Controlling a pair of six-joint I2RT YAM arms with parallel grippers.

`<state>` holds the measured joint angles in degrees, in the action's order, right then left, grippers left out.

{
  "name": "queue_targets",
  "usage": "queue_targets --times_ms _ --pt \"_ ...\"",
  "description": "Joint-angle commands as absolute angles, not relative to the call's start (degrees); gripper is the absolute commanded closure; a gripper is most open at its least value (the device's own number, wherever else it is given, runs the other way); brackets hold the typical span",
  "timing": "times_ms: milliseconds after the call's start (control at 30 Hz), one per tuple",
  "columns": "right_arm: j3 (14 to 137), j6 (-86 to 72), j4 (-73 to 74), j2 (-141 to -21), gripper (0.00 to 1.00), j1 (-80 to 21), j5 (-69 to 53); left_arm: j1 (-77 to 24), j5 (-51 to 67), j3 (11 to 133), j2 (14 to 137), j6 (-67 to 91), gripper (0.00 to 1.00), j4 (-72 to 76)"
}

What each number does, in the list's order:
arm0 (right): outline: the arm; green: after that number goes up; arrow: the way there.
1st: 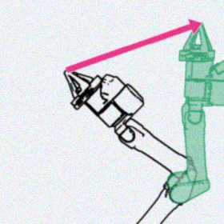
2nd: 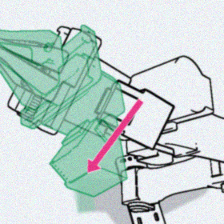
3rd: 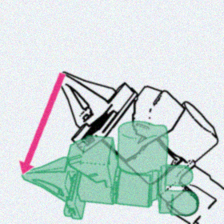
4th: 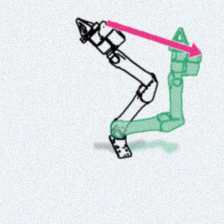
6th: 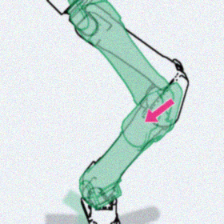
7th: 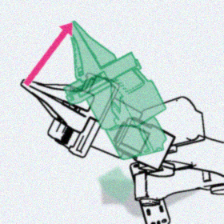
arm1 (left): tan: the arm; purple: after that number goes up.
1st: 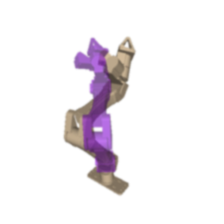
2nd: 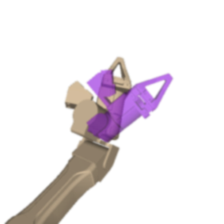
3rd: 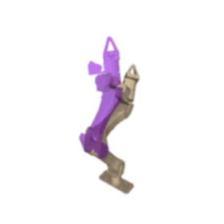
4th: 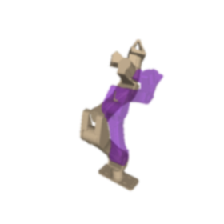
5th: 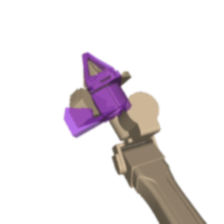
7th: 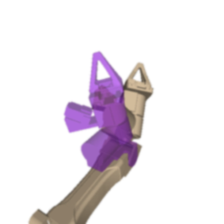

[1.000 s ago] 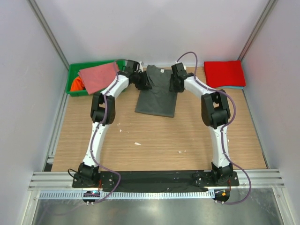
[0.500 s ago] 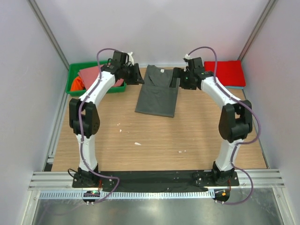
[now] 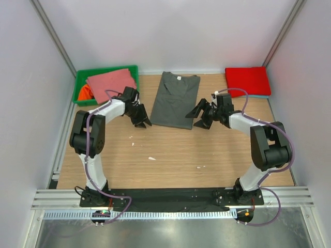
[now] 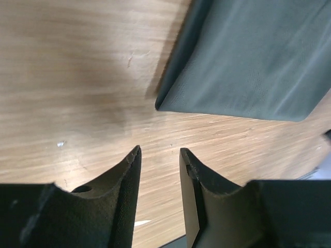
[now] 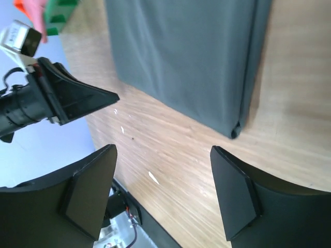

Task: Fold and stack the t-shirts
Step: Fold the tshirt

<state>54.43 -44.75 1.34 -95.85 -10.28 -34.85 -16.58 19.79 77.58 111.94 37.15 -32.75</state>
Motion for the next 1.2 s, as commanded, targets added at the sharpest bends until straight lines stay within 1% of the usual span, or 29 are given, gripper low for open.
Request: queue_targets --times_ms 0,100,200,267,400,500,667,900,1167 --pt "51.52 -50.36 -3.51 -92.29 0.22 -13.17 -31.40 -15.65 21.80 74.89 107.40 44.99 0.62 -24.79" --pt "48.45 -51.41 -1.67 -91.41 0.24 -13.88 -25.52 -15.29 21.80 72.70 107.23 48.50 0.61 -23.12" --pt "44.40 -55.36 -4.82 -91.14 0.27 -13.97 -22.68 -14.94 22.15 68.84 106.17 55.44 0.59 -17.59" --pt "42.90 -58.69 -8.60 -91.67 0.33 -13.89 -21.71 -14.94 22.06 67.16 105.65 60.61 0.58 -13.55" --pt "40.96 -61.61 -14.14 -94.56 0.37 -13.89 -20.57 -15.03 20.57 62.06 103.81 68.53 0.57 -5.73" --pt "40.96 -63.27 -16.69 -96.85 0.42 -13.97 -19.96 -14.94 19.08 60.56 103.19 70.31 0.56 -3.69" --pt "40.78 -65.74 -18.89 -99.13 0.44 -14.06 -18.46 -14.85 17.05 58.72 102.74 71.89 0.56 -1.85" --pt "41.13 -68.47 -19.87 -101.87 0.52 -14.06 -19.34 -14.59 16.44 57.83 103.80 75.23 0.53 -0.26" --pt "40.08 -68.38 -18.02 -102.12 0.54 -14.06 -18.72 -14.50 16.26 60.12 105.47 75.67 0.52 -1.05"
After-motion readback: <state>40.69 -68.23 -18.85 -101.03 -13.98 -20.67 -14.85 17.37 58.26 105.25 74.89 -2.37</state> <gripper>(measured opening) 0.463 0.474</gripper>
